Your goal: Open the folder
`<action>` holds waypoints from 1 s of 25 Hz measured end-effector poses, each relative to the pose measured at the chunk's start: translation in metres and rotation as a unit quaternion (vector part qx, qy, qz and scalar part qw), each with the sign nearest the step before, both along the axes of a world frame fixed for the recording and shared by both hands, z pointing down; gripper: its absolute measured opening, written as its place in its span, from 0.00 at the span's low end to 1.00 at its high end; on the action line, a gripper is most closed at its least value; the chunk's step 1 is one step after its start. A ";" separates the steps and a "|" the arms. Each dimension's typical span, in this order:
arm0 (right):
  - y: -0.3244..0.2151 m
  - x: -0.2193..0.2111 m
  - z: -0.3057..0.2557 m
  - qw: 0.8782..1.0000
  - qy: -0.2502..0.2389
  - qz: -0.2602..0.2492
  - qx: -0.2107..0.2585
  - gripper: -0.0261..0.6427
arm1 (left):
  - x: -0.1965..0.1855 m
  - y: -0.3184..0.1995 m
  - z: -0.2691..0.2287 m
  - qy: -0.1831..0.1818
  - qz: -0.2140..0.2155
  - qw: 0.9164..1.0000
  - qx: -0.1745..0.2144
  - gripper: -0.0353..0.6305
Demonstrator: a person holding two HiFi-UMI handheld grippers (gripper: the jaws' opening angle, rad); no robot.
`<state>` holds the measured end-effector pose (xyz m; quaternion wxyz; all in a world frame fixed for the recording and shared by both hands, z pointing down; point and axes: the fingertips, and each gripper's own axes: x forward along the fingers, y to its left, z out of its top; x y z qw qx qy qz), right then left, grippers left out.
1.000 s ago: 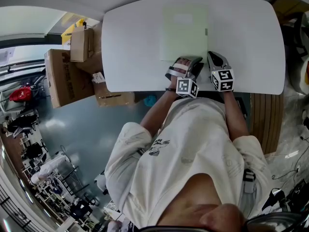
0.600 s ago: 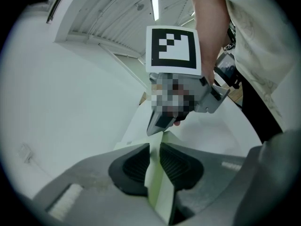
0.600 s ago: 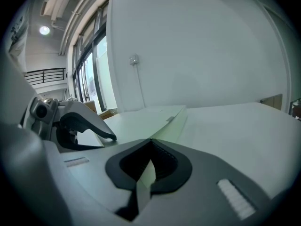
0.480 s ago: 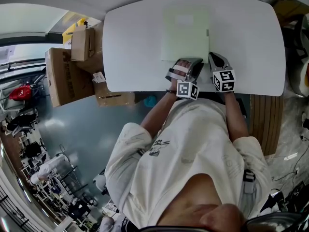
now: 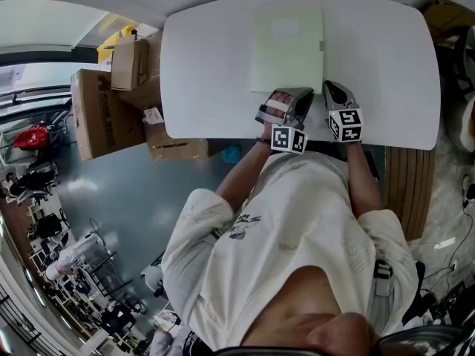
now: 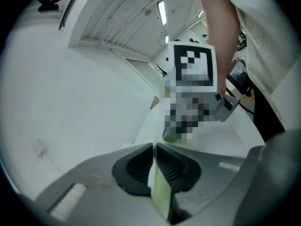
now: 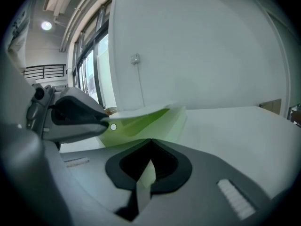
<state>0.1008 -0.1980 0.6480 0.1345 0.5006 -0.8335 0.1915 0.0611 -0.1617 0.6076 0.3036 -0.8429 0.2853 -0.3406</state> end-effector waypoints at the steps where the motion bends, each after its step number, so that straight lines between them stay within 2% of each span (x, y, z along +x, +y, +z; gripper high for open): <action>1: 0.000 0.000 0.000 1.000 0.001 0.000 0.000 0.04 | -0.002 -0.002 -0.007 0.011 -0.007 1.000 0.007 0.09; 7: 0.000 0.002 -0.001 1.000 0.014 -0.001 -0.002 0.04 | -0.015 -0.011 -0.048 0.070 -0.045 0.996 0.024 0.08; 11: -0.003 0.002 -0.003 0.999 0.043 -0.002 -0.012 0.04 | -0.028 -0.016 -0.066 0.100 -0.070 0.992 0.031 0.08; 14: -0.003 0.002 -0.005 0.998 0.064 -0.001 -0.018 0.04 | -0.037 -0.018 -0.077 0.140 -0.089 0.986 0.022 0.08; 17: 0.000 -0.007 -0.016 0.998 0.067 -0.013 -0.003 0.04 | -0.050 -0.019 -0.086 0.172 -0.112 0.979 0.015 0.07; 25: -0.010 -0.051 -0.038 0.995 0.072 -0.055 0.033 0.04 | -0.082 -0.024 -0.106 0.220 -0.160 0.962 0.022 0.06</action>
